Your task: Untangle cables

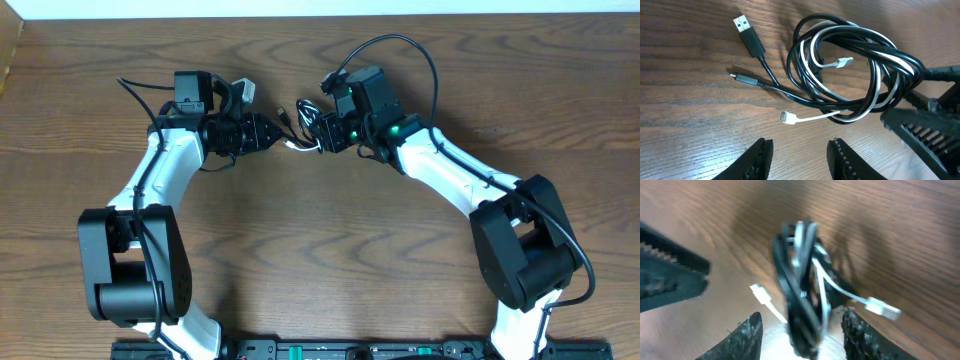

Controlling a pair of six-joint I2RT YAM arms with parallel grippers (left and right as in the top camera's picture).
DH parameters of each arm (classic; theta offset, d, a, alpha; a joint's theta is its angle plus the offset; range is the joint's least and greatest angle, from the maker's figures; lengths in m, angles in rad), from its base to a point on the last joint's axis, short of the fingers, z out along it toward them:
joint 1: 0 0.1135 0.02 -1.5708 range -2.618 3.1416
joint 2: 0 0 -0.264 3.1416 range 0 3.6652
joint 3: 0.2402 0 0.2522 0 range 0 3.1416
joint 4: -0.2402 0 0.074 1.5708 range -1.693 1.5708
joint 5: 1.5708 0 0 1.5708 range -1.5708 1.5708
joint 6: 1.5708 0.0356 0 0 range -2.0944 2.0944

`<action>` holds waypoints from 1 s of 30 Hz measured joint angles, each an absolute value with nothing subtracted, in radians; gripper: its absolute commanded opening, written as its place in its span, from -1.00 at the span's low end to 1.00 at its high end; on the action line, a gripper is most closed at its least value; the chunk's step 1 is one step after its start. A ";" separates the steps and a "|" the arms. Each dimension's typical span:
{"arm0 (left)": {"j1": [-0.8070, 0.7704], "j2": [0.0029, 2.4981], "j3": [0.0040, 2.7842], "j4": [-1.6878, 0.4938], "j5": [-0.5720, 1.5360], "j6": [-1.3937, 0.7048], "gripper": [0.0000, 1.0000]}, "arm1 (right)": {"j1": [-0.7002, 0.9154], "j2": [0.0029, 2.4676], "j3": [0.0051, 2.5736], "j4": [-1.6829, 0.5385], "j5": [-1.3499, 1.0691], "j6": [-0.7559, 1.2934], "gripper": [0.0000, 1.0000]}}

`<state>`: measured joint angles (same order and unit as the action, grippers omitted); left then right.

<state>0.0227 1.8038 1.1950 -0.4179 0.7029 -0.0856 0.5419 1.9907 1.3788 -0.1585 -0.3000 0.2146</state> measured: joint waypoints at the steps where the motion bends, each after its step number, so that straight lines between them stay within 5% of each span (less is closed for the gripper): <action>1: 0.023 1.804 1.195 -0.418 0.703 -0.086 -0.21 | 0.542 1.991 1.379 -0.163 -0.279 0.215 -0.07; 18: 0.023 1.803 1.195 -0.423 0.596 -0.146 -0.21 | 0.612 1.829 1.379 -0.355 -0.261 0.251 -0.12; 30: 0.023 1.804 1.195 -0.424 0.595 -0.154 -0.21 | 0.717 1.939 1.379 -0.289 0.016 0.336 -0.18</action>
<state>0.0227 1.8038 1.1950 -0.4236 0.5953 -0.1543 0.7170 1.9392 1.3792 -0.2893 0.0158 0.3355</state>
